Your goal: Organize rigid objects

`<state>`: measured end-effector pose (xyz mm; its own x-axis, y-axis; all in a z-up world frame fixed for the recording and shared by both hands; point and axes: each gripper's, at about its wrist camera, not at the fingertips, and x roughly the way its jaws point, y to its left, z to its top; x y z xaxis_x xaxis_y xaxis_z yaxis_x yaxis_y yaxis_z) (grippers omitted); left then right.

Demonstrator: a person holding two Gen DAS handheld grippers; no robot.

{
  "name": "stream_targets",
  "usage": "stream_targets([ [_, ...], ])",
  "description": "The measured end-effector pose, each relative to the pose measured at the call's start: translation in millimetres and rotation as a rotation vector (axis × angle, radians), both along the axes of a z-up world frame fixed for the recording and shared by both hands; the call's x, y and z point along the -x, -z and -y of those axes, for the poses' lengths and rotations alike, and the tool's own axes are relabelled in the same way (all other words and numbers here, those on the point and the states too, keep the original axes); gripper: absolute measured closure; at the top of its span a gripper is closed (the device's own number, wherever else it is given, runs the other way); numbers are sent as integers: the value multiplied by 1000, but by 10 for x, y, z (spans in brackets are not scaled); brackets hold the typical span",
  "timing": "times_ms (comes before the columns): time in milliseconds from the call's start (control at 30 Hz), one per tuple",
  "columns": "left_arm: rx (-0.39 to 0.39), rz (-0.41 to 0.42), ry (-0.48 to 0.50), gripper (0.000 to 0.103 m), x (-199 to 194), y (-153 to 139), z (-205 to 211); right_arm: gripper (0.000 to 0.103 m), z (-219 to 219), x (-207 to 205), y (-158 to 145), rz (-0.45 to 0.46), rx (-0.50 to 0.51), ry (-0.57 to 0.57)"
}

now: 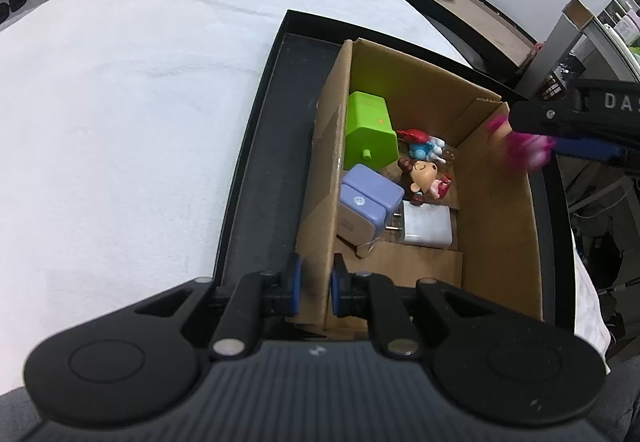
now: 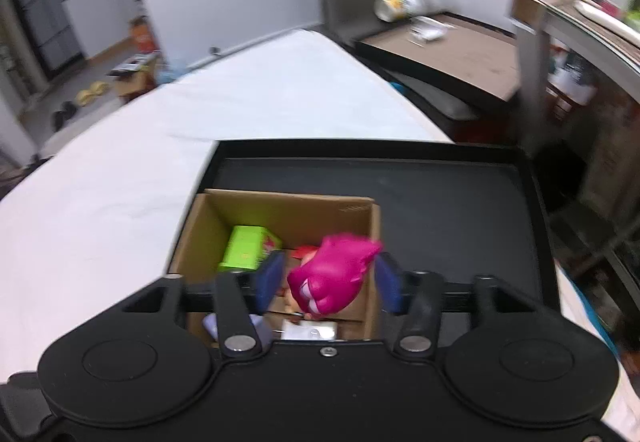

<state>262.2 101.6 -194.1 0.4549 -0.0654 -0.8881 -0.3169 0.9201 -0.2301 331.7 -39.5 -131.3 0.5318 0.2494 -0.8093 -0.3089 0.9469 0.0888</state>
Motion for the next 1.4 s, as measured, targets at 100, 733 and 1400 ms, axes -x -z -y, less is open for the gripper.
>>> stream_targets([
  [100, 4, 4, 3, 89, 1, 6, -3, 43, 99, 10, 6, -21, -40, 26],
  [733, -12, -2, 17, 89, -30, -117, -10, 39, 624, 199, 34, -69, -75, 145],
  [1400, -76, 94, 133, 77, 98, -807, 224, 17, 1089, 536, -325, -37, -158, 221],
])
